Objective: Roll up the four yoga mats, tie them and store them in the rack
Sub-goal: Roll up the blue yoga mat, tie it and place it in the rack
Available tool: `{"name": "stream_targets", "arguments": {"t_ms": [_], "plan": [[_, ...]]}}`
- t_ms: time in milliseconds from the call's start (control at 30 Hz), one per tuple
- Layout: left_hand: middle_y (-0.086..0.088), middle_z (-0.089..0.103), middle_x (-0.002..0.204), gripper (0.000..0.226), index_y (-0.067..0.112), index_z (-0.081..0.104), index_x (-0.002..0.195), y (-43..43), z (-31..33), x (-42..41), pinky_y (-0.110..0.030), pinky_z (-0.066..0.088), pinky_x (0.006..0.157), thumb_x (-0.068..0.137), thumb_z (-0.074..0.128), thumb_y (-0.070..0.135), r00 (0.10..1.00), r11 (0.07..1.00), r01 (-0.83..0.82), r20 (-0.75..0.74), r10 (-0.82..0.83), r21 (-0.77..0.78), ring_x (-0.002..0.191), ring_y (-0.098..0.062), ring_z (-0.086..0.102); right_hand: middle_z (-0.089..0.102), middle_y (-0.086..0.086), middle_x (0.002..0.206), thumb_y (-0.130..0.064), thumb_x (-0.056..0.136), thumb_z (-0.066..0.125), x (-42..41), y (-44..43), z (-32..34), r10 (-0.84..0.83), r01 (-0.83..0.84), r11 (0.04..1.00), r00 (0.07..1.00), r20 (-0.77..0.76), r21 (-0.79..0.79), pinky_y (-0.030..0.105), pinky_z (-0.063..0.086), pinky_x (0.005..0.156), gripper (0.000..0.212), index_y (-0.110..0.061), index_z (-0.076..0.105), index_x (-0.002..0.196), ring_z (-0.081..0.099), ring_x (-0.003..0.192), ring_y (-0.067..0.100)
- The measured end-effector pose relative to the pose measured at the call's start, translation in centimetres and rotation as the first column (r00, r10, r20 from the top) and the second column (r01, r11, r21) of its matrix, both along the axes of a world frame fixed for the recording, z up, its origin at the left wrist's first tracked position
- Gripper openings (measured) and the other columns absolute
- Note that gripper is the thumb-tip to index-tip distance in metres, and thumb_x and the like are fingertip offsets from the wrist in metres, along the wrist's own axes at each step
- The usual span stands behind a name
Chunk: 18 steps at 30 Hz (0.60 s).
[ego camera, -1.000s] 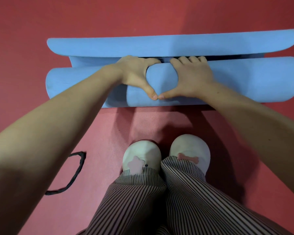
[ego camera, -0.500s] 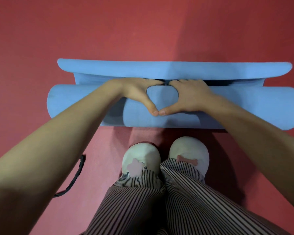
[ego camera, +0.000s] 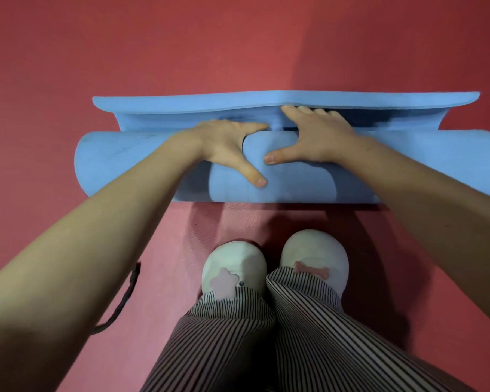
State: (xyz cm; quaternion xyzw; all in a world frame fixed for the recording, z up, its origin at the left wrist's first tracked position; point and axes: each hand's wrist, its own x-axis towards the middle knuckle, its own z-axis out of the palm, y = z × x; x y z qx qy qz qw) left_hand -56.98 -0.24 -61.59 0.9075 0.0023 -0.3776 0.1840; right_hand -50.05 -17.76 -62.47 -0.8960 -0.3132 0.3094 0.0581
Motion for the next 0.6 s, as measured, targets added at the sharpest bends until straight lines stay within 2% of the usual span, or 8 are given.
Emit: {"name": "stream_targets", "arguments": {"t_ms": [100, 233, 267, 367, 400, 467, 533, 600], "plan": [[0.017, 0.049, 0.135, 0.101, 0.048, 0.035, 0.138, 0.1, 0.4, 0.5, -0.034, 0.035, 0.102, 0.049, 0.075, 0.072, 1.000, 0.999, -0.017, -0.017, 0.016, -0.037, 0.124, -0.016, 0.045, 0.025, -0.002, 0.155, -0.074, 0.069, 0.057, -0.3, -0.1, 0.0, -0.026, 0.024, 0.999, 0.998, 0.057, 0.041, 0.039, 0.023, 0.108, 0.103, -0.023, 0.018, 0.150, 0.029, 0.138, 0.025], [0.018, 0.056, 0.119, 0.075, 0.041, 0.054, 0.123, 0.2, 0.1, 1.1, -0.027, 0.038, 0.091, 0.056, 0.082, 0.059, 0.992, 0.985, -0.101, -0.088, 0.089, -0.143, 0.112, -0.010, 0.051, 0.042, -0.001, 0.144, -0.071, 0.076, 0.051, -1.2, -0.6, 0.1, -0.006, -0.012, 0.993, 0.989, 0.149, 0.119, 0.037, 0.030, 0.099, 0.086, -0.021, 0.032, 0.144, 0.043, 0.126, 0.026], [0.018, 0.057, 0.117, 0.076, 0.040, 0.057, 0.119, 0.2, -0.4, 0.7, -0.028, 0.040, 0.093, 0.051, 0.082, 0.064, 0.986, 0.979, -0.124, -0.128, 0.104, -0.161, 0.112, -0.009, 0.053, 0.045, -0.001, 0.142, -0.071, 0.078, 0.049, -1.5, -0.8, 0.2, 0.027, -0.048, 0.991, 0.985, 0.168, 0.123, 0.036, 0.030, 0.098, 0.083, -0.021, 0.034, 0.143, 0.044, 0.125, 0.026], [0.019, 0.050, 0.134, 0.113, 0.041, 0.051, 0.132, -0.2, -3.0, -2.2, -0.033, 0.032, 0.111, 0.030, 0.071, 0.086, 0.955, 0.941, -0.227, -0.245, 0.165, -0.250, 0.127, -0.006, 0.044, 0.052, -0.003, 0.137, -0.073, 0.084, 0.034, -3.6, -1.4, -0.4, 0.118, -0.144, 0.983, 0.971, 0.207, 0.117, 0.033, 0.028, 0.096, 0.073, -0.024, 0.044, 0.137, 0.047, 0.123, 0.022], [0.020, 0.049, 0.136, 0.115, 0.041, 0.049, 0.133, -0.3, -3.7, -3.1, -0.034, 0.030, 0.113, 0.029, 0.069, 0.087, 0.946, 0.920, -0.265, -0.260, 0.191, -0.289, 0.129, -0.005, 0.042, 0.055, -0.003, 0.133, -0.075, 0.081, 0.023, -4.5, -1.6, -0.6, 0.113, -0.141, 0.984, 0.966, 0.231, 0.107, 0.032, 0.027, 0.097, 0.077, -0.024, 0.050, 0.132, 0.048, 0.121, 0.020], [0.023, 0.055, 0.129, 0.100, 0.041, 0.054, 0.126, -0.7, -4.0, -3.9, -0.032, 0.031, 0.112, 0.036, 0.073, 0.080, 0.935, 0.883, -0.319, -0.263, 0.236, -0.344, 0.124, -0.001, 0.046, 0.062, -0.002, 0.123, -0.073, 0.074, 0.010, -6.1, -1.8, -1.2, 0.070, -0.104, 0.988, 0.960, 0.270, 0.114, 0.033, 0.027, 0.098, 0.086, -0.021, 0.058, 0.123, 0.052, 0.115, 0.022], [0.025, 0.062, 0.116, 0.077, 0.042, 0.061, 0.113, -0.7, -3.4, -3.9, -0.029, 0.035, 0.109, 0.042, 0.076, 0.070, 0.926, 0.860, -0.342, -0.289, 0.241, -0.379, 0.115, 0.003, 0.053, 0.067, 0.002, 0.111, -0.069, 0.079, 0.016, -7.2, -2.1, -2.1, 0.045, -0.100, 0.983, 0.946, 0.322, 0.155, 0.036, 0.031, 0.095, 0.081, -0.014, 0.064, 0.113, 0.057, 0.103, 0.026], [0.024, 0.060, 0.122, 0.080, 0.042, 0.058, 0.119, -0.6, -3.1, -3.9, -0.027, 0.034, 0.109, 0.046, 0.077, 0.069, 0.935, 0.856, -0.333, -0.252, 0.248, -0.394, 0.118, 0.003, 0.051, 0.070, 0.004, 0.099, -0.065, 0.082, 0.027, -7.2, -2.1, -2.4, -0.003, -0.091, 0.972, 0.916, 0.400, 0.216, 0.038, 0.038, 0.089, 0.071, -0.011, 0.068, 0.103, 0.062, 0.092, 0.028]]}}
